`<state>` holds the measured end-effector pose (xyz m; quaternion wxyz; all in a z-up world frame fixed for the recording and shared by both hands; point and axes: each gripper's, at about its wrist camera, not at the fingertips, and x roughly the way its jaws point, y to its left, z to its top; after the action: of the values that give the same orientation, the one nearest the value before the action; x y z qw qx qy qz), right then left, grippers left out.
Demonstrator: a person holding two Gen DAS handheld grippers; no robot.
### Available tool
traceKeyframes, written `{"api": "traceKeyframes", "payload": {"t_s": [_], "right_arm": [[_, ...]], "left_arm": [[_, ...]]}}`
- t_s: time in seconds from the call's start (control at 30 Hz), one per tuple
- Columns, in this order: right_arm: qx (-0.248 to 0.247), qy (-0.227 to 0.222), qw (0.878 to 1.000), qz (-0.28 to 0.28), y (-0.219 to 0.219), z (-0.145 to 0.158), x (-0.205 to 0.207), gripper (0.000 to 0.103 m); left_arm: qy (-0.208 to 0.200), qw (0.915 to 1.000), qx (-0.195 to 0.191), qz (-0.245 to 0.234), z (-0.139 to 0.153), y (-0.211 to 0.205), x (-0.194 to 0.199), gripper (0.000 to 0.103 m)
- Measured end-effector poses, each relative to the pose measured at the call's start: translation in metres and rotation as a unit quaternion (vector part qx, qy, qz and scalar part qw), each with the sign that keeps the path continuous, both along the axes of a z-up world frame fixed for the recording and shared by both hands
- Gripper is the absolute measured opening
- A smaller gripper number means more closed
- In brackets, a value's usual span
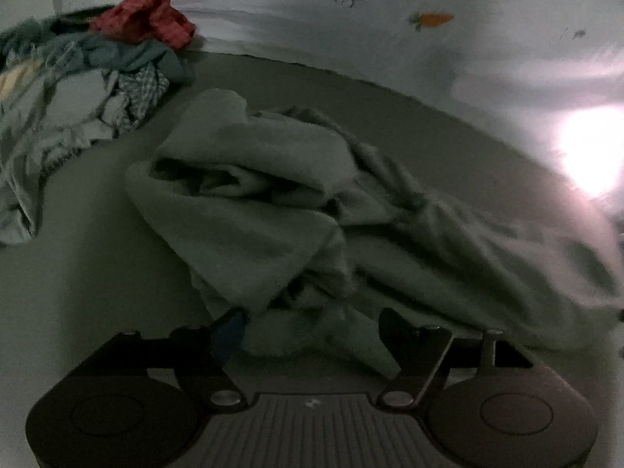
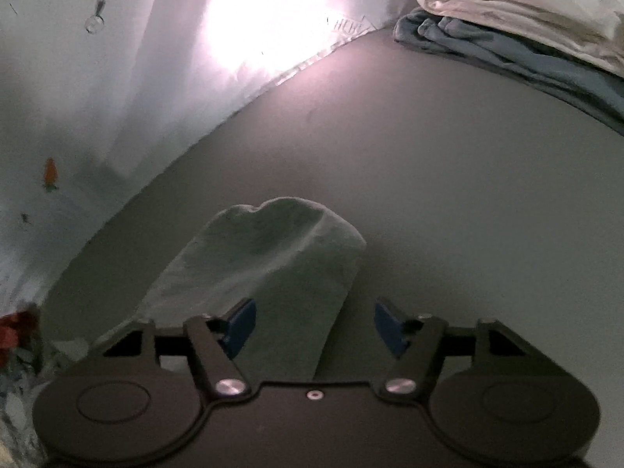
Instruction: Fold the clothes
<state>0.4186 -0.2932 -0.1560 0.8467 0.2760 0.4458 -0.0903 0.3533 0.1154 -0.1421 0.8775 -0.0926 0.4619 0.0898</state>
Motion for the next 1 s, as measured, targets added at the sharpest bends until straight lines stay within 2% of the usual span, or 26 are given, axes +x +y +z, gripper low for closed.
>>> {"api": "traceKeyframes", "payload": {"t_s": [0.1,0.13,0.17,0.2,0.23,0.27,0.33,0.4,0.5,0.57,0.67,0.73,0.8,0.9,0.93,0.97,1.0], "right_arm": [[0.014,0.007,1.0,0.007,0.0,-0.012,0.015,0.074],[0.02,0.007,1.0,0.012,0.0,-0.016,0.02,0.072],[0.024,0.006,0.999,0.021,0.002,-0.018,0.022,0.061],[0.031,0.008,0.999,0.032,0.003,-0.021,0.026,0.047],[0.038,0.008,0.998,0.04,0.004,-0.022,0.028,0.04],[0.041,0.004,0.998,0.041,0.005,-0.021,0.03,0.023],[0.046,-0.012,0.998,0.037,0.006,-0.014,0.03,0.016],[0.04,-0.051,0.997,0.039,0.006,0.005,0.029,0.012],[0.03,-0.122,0.991,0.048,0.004,0.048,0.038,0.011],[0.041,-0.173,0.983,0.049,0.001,0.082,0.05,0.011],[0.037,-0.256,0.965,0.045,0.0,0.135,0.066,0.011],[0.02,-0.315,0.948,0.032,-0.006,0.175,0.068,0.011],[0.009,-0.363,0.932,0.011,-0.019,0.21,0.065,0.011],[0.0,-0.406,0.914,-0.018,-0.042,0.244,0.049,0.011],[-0.006,-0.409,0.912,-0.023,-0.048,0.246,0.042,0.011],[-0.011,-0.411,0.911,-0.029,-0.053,0.249,0.035,0.011],[-0.015,-0.411,0.911,-0.034,-0.058,0.249,0.028,0.011]], "left_arm": [[0.007,0.9992,0.036,0.015,-0.01,0.004,0.014,0.075],[0.008,0.9991,0.036,0.02,-0.012,0.007,0.017,0.068],[0.011,0.9989,0.03,0.034,-0.014,0.013,0.02,0.06],[0.014,0.9985,0.023,0.047,-0.016,0.019,0.023,0.038],[0.017,0.9979,0.017,0.06,-0.017,0.025,0.026,0.024],[0.018,0.9971,0.009,0.073,-0.019,0.031,0.029,0.011],[-0.001,0.9954,-0.019,0.094,-0.014,0.043,0.027,0.007],[-0.026,0.9935,-0.011,0.11,0.0,0.051,0.028,0.005],[-0.083,0.9895,0.004,0.118,0.041,0.062,0.032,0.005],[-0.129,0.9846,0.017,0.116,0.076,0.067,0.04,0.005],[-0.209,0.9707,0.023,0.118,0.13,0.078,0.051,0.005],[-0.267,0.9558,0.01,0.123,0.169,0.087,0.051,0.005],[-0.322,0.9372,0.009,0.133,0.208,0.093,0.045,0.005],[-0.381,0.9134,-0.002,0.143,0.249,0.099,0.025,0.005],[-0.4,0.905,-0.007,0.145,0.26,0.102,0.017,0.005],[-0.412,0.8993,-0.013,0.147,0.266,0.105,0.007,0.005],[-0.417,0.897,-0.017,0.146,0.268,0.106,-0.001,0.005]]}}
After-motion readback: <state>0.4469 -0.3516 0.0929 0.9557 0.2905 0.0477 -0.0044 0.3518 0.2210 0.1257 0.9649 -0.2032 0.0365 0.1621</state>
